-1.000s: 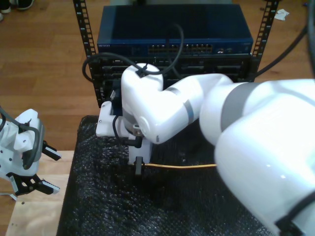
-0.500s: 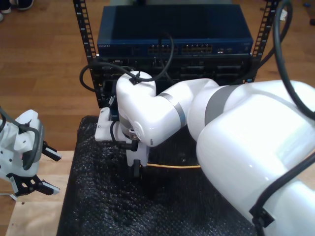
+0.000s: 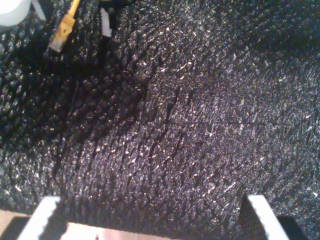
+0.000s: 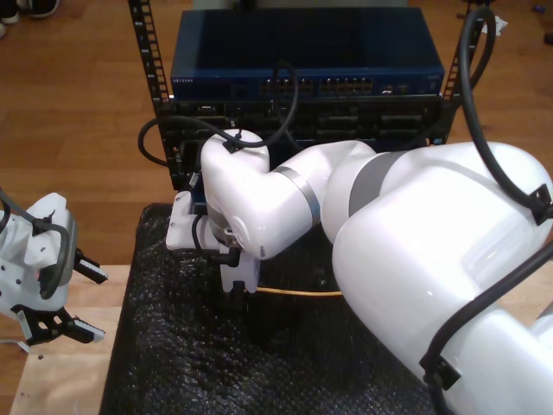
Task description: Grab the cable and plug it in
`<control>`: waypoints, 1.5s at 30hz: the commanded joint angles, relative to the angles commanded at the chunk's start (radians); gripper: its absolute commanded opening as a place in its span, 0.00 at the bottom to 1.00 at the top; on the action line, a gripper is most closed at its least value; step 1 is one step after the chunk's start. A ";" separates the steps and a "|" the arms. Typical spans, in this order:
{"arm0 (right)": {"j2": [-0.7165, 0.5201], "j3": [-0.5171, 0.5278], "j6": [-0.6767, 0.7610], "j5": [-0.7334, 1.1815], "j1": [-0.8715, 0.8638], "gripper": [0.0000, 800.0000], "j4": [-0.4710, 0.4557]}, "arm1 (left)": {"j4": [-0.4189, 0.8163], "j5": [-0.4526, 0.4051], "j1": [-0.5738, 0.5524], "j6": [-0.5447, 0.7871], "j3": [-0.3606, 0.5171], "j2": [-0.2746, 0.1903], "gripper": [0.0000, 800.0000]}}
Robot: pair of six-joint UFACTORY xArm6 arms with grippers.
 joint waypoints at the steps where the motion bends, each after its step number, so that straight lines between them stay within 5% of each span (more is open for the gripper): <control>1: 0.000 0.000 0.000 0.000 0.000 0.60 0.000 | 0.000 0.000 0.000 0.000 0.000 0.000 1.00; 10: 0.000 0.000 0.000 -0.002 0.000 0.42 -0.003 | 0.000 0.000 0.000 0.002 0.000 0.000 1.00; 25: 0.000 0.002 0.000 -0.015 0.000 0.28 -0.020 | 0.000 0.000 0.000 0.002 0.000 0.000 1.00; 45: 0.009 0.002 0.000 -0.015 0.000 0.23 -0.020 | 0.000 0.000 0.000 0.003 0.000 0.000 1.00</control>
